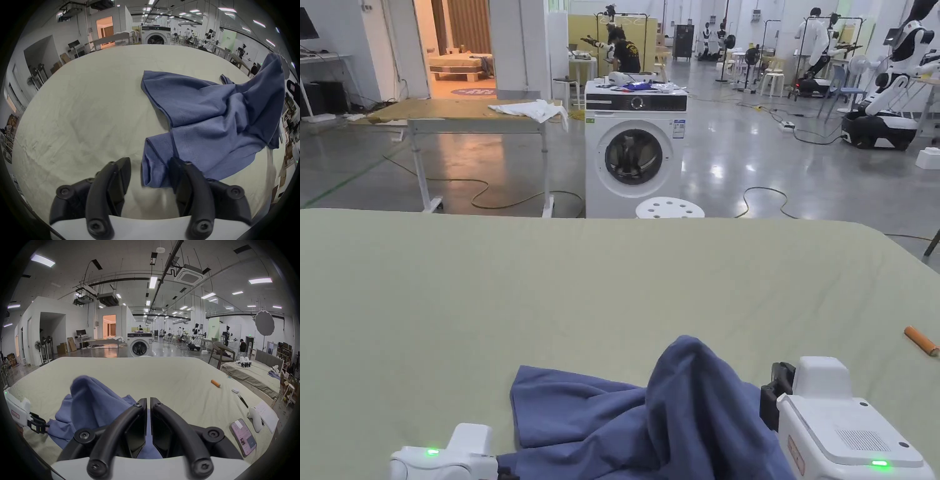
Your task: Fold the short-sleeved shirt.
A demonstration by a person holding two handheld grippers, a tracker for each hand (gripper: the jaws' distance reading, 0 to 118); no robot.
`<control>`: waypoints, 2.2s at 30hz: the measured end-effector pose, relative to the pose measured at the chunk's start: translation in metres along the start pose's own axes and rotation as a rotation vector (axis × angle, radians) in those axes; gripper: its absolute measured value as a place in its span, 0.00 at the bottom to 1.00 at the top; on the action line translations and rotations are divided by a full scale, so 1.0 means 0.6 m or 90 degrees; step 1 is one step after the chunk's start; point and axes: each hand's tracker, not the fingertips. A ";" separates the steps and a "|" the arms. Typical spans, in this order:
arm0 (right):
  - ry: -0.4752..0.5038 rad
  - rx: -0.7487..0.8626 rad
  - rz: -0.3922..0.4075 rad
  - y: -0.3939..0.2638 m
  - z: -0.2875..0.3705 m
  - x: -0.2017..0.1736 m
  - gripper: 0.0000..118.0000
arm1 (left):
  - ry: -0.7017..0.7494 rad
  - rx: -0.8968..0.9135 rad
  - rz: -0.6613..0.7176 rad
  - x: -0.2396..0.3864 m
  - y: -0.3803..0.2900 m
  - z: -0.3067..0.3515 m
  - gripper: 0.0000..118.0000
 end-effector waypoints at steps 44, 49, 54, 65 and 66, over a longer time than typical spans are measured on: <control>0.025 -0.013 0.026 0.227 -0.029 0.118 0.02 | 0.001 0.386 0.070 -0.223 0.203 0.371 0.00; 0.019 0.049 0.053 0.330 -0.030 0.078 0.02 | 0.035 0.418 0.077 -0.223 0.290 0.415 0.00; 0.010 0.089 0.058 0.429 -0.044 0.050 0.02 | 0.065 0.449 0.094 -0.237 0.377 0.448 0.00; -0.013 0.151 0.065 0.581 -0.093 0.021 0.02 | 0.118 0.498 0.062 -0.255 0.510 0.502 0.00; -0.015 0.157 0.067 0.590 -0.097 0.018 0.02 | 0.121 0.502 0.060 -0.259 0.519 0.502 0.00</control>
